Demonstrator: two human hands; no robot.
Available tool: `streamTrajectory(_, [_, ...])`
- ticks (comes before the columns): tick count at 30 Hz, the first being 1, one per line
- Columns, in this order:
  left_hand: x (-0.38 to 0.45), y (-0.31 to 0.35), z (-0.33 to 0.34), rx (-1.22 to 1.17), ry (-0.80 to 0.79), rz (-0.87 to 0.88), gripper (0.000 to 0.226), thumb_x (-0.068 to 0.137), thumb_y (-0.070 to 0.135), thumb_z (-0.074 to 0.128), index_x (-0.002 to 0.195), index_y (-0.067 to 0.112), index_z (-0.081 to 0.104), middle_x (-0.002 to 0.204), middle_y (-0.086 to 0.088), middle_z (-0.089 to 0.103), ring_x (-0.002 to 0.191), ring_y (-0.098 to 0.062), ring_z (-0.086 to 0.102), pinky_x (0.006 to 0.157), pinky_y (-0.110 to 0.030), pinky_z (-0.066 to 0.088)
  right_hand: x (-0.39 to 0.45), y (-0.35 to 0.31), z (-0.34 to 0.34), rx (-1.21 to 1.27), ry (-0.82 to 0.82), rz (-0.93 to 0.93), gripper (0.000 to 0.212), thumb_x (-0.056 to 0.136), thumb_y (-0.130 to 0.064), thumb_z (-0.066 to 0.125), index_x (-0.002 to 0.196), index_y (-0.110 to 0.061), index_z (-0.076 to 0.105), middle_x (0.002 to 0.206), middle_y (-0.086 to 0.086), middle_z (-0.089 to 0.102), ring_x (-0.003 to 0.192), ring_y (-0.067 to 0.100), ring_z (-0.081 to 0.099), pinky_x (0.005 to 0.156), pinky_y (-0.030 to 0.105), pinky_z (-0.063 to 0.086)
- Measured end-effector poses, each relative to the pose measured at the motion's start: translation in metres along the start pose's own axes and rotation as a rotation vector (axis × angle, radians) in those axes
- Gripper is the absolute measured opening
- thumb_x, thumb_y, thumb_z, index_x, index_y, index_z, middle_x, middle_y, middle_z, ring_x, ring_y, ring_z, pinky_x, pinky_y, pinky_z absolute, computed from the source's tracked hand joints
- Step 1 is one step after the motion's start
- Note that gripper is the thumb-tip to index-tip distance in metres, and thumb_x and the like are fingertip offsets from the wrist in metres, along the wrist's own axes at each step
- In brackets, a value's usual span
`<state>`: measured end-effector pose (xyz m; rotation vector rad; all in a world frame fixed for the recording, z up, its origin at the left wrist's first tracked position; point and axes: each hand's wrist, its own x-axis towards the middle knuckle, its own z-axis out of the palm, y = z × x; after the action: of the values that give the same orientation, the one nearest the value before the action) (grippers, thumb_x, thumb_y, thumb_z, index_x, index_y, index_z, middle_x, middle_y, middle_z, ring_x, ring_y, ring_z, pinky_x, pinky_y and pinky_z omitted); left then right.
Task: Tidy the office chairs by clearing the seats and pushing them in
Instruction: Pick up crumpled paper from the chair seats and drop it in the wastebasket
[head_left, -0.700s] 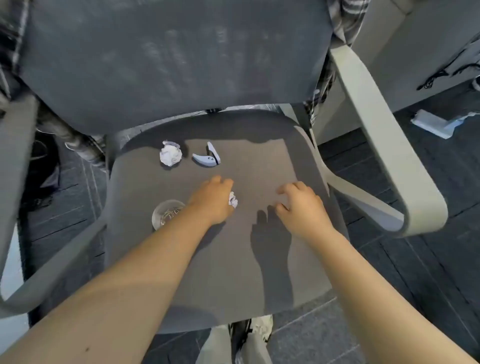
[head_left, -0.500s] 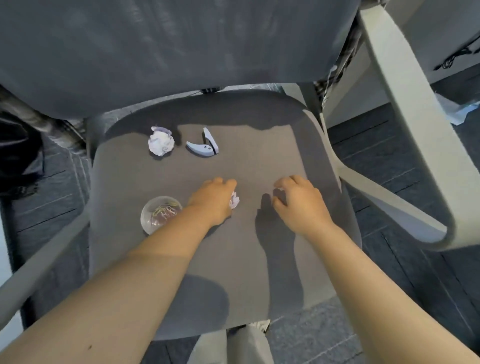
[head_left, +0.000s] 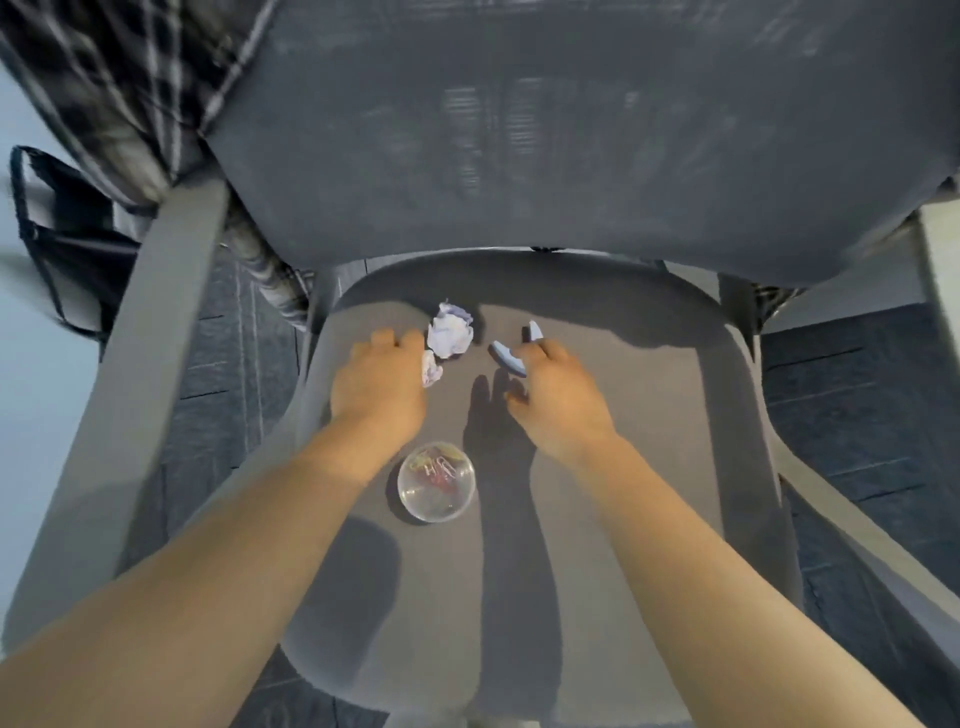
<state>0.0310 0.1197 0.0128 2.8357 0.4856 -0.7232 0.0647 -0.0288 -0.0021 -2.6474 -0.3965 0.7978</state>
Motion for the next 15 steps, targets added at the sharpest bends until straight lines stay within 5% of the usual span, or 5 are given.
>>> streamTrajectory(8, [0.031, -0.042, 0.015, -0.037, 0.097, -0.146, 0.036, 0.089, 0.005, 0.055, 0.123, -0.001, 0.045, 0.128, -0.022, 0.046, 0.117, -0.038, 0.047, 0.087, -0.045, 0.048, 0.067, -0.046, 0.036, -0.107, 0.027, -0.136, 0.068, 0.086, -0.004, 0.058, 0.145, -0.024, 0.028, 0.155, 0.014, 0.015, 0.137, 0.037, 0.028, 0.102, 0.046, 0.041])
streamTrajectory(15, [0.041, -0.045, 0.025, -0.067, 0.123, -0.132, 0.037, 0.088, -0.001, 0.051, 0.125, -0.003, 0.044, 0.131, -0.023, 0.045, 0.119, -0.038, 0.045, 0.087, -0.043, 0.047, 0.078, -0.046, 0.039, -0.191, 0.086, -0.129, 0.043, 0.086, 0.004, 0.050, 0.127, -0.011, 0.051, 0.139, 0.017, 0.036, 0.124, 0.038, 0.037, 0.102, 0.043, 0.038])
